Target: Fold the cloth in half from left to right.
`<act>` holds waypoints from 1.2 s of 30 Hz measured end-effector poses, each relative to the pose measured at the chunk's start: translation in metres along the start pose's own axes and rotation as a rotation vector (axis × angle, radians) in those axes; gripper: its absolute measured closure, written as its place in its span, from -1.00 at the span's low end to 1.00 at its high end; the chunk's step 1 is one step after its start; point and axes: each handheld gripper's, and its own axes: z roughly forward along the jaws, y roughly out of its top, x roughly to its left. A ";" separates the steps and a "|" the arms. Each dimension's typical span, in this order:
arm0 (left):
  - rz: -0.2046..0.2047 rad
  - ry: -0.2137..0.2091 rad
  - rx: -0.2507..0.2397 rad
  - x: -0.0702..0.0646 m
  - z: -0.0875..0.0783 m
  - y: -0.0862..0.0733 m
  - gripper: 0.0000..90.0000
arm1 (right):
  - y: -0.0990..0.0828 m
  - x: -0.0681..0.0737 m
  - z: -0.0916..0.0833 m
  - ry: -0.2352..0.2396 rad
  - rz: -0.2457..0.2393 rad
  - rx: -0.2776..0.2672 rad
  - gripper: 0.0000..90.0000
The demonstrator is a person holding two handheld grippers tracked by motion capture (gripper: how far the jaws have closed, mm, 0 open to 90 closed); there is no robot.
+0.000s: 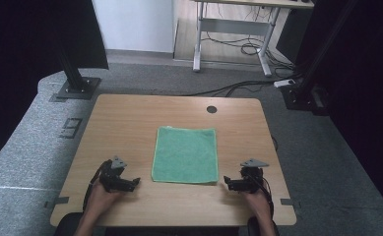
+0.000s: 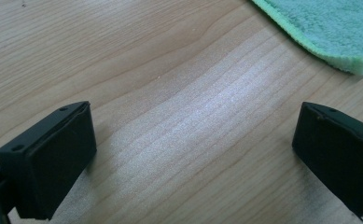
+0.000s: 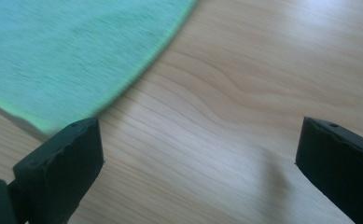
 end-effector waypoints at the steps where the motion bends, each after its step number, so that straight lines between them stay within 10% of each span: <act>1: -0.001 0.001 0.000 0.000 0.000 0.000 -1.00 | 0.003 0.004 0.001 0.006 -0.007 0.001 -0.98; 16: -0.002 0.003 0.001 0.000 0.001 0.001 -1.00 | 0.030 0.035 0.020 0.012 -0.051 0.026 -0.88; 36: 0.003 0.000 -0.028 -0.012 0.013 0.028 -0.98 | 0.005 0.005 0.013 -0.102 -0.019 0.093 -0.77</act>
